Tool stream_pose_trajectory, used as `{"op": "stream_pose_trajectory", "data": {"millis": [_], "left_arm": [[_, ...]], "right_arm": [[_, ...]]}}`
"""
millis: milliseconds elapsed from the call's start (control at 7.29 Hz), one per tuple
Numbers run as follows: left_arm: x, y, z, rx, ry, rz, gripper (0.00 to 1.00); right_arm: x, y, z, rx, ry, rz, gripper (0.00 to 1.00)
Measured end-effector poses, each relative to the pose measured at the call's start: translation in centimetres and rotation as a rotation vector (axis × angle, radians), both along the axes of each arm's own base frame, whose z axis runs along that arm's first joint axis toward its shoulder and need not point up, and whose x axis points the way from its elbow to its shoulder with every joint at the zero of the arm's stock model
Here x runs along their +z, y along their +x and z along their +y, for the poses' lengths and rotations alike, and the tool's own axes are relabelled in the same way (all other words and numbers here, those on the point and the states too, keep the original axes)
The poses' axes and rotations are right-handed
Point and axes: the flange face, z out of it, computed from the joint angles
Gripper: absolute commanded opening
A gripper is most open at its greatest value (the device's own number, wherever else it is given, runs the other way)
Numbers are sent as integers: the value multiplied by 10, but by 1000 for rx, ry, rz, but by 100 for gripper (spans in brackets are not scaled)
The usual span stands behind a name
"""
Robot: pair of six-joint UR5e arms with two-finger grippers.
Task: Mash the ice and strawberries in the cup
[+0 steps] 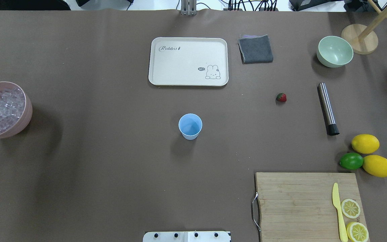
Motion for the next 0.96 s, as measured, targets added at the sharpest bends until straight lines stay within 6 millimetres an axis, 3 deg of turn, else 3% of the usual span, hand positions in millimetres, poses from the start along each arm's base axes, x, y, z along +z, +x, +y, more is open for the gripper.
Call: {"op": "stream_pose_trajectory", "data": {"millis": [960], "left_arm": [[-8,1,0,1,15,2,98]], "right_arm": [[-1,0,0,2,-2,-5,100]]}}
